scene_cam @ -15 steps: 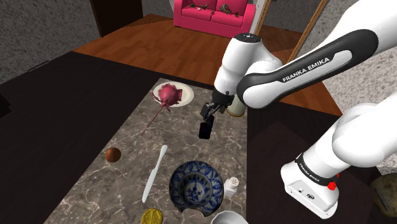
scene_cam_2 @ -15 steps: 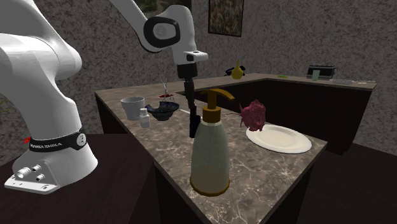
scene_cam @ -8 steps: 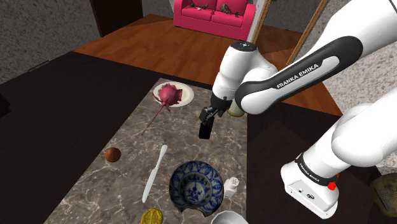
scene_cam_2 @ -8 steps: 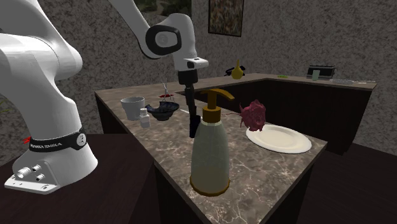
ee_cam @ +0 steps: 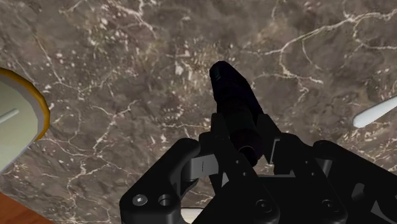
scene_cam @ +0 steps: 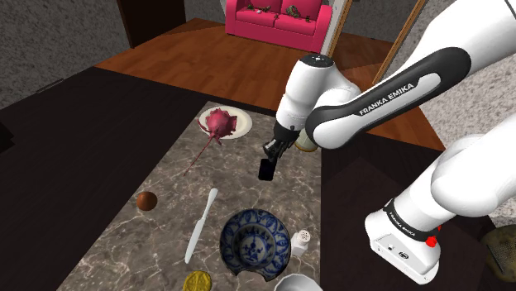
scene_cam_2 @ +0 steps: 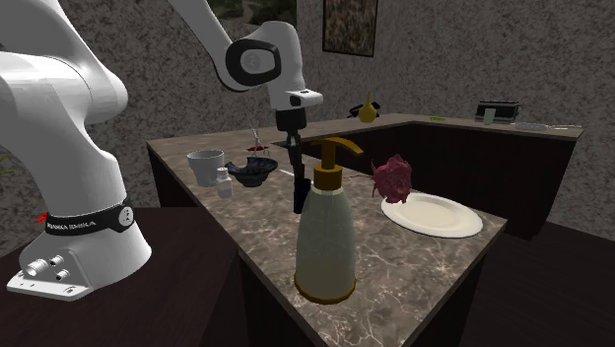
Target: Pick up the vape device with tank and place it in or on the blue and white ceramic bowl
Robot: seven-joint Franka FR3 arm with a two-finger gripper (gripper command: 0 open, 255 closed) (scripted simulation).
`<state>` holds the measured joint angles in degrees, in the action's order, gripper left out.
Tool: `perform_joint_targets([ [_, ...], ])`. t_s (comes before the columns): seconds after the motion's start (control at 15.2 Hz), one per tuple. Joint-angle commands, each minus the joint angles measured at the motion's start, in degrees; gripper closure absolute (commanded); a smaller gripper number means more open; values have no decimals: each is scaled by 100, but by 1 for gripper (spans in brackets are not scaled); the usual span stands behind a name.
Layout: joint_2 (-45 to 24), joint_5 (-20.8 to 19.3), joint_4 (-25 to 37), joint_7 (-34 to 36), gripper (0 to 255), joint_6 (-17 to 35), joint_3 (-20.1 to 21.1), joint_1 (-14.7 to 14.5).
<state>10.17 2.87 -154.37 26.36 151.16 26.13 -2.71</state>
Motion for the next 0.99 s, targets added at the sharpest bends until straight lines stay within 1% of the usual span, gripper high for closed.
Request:
perform_joint_targets([
  [0.0, -1, 1, -1, 0, 255, 0, 1, -1],
  [0.33, -1, 0, 0, 0, 255, 0, 1, -1],
  [0.59, 328, 203, 82, -162, 255, -393, -81, -92],
  [0.92, 693, 359, 218, -300, 255, -880, -180, -176],
])
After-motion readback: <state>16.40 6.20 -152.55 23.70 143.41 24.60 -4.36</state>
